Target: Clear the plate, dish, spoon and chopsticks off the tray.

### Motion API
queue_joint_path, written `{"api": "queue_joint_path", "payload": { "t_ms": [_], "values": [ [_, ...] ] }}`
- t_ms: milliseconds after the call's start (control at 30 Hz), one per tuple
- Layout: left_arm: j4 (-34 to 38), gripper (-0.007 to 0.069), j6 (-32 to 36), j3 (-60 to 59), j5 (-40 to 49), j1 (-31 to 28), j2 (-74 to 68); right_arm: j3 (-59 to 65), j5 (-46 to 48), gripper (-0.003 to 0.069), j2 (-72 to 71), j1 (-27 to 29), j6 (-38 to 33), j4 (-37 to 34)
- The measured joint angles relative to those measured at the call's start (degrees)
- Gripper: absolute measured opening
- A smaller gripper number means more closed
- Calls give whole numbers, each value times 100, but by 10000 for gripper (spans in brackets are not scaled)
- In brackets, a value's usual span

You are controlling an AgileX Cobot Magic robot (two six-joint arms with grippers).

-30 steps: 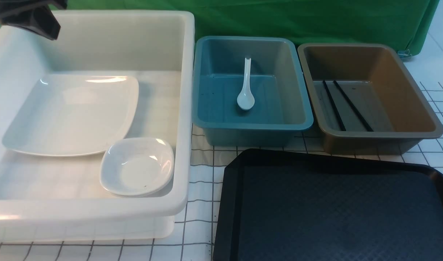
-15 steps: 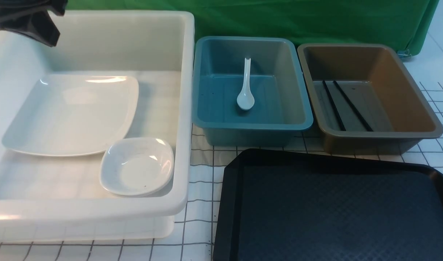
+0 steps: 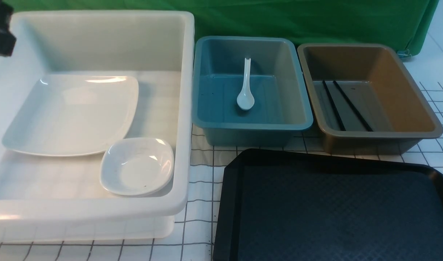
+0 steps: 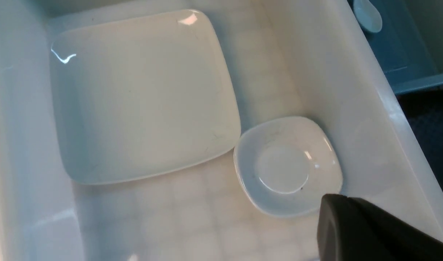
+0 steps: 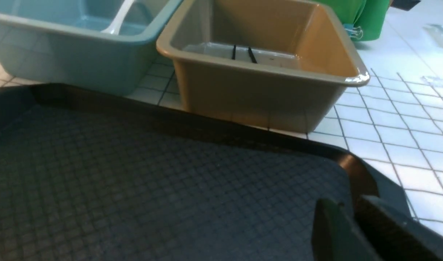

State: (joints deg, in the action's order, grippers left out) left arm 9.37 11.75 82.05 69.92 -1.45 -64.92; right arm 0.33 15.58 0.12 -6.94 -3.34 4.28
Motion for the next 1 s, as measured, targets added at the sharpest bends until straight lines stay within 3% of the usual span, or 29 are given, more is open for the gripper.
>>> {"api": "queue_joint_path", "payload": {
  "t_ms": [167, 333, 633, 900, 1000],
  "values": [
    [-1, -3, -30, -1053, -35, 0, 1207, 0, -132, 115, 0, 5, 0, 0],
    [365, -3, -260, -2479, -765, 0, 2716, 0, -136, 124, 0, 5, 0, 4],
    [1083, -3, -278, -5215, -4079, 0, 5080, 0, -136, 135, 0, 5, 0, 4],
    [915, -2, -278, -5888, -4435, 0, 5418, 0, -136, 146, 0, 5, 0, 4],
    [478, -2, -278, -6119, -4561, 0, 5418, 0, -136, 155, 0, 5, 0, 4]
  ]
}}
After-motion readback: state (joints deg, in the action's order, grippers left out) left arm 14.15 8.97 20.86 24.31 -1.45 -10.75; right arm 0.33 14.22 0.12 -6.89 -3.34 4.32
